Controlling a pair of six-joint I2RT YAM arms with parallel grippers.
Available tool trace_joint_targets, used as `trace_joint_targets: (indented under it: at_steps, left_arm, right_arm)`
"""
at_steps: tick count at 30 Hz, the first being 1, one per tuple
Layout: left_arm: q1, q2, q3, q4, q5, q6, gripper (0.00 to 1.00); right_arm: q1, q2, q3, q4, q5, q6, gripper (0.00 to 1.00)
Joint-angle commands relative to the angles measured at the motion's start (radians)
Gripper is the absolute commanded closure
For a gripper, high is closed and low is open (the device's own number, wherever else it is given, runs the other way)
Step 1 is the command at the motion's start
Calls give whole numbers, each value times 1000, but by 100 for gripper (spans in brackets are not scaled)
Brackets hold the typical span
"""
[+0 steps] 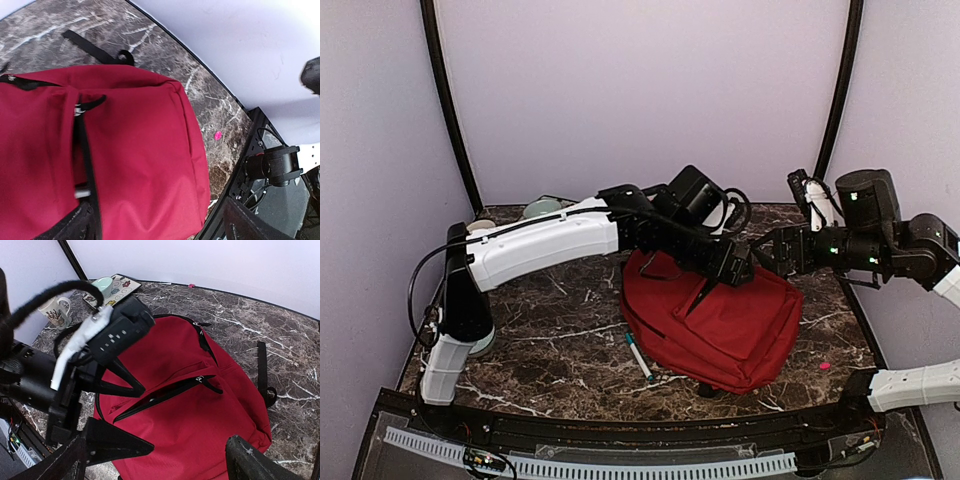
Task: Pack the student bag
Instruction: Pick up the pen from the center of the board.
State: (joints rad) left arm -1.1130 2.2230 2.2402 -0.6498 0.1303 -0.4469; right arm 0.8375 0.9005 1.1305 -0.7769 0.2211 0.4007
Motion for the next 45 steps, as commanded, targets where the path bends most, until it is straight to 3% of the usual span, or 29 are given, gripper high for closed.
trace_joint_targets:
  at_steps: [1,7,12,17,23,32,45]
  left_arm:
    - [-1,-198,-75,-70,-176,4,7]
    - [23,-454,-422,-25,-317,-76,3]
    - [88,-647,-714,22,-274,-169,1]
    - [172,-765,-873,-96,-302,-325,1]
    - [223,-902,-1016,-177,-322,-454,1]
    - [267,-966,-1079,-256,-300,-524,1]
    - [294,-962,-1049,-274,-294,-518,2]
  right_arm:
    - [-4,3,4,58,-9,-12,3]
    - [-4,48,7,99,-101,-39,6]
    - [-2,104,-4,168,-225,-51,8]
    - [22,202,14,187,-296,-73,10]
    - [133,337,82,152,-256,-137,11]
    - [270,570,176,73,-183,-131,13]
    - [415,922,303,-17,-135,-123,34]
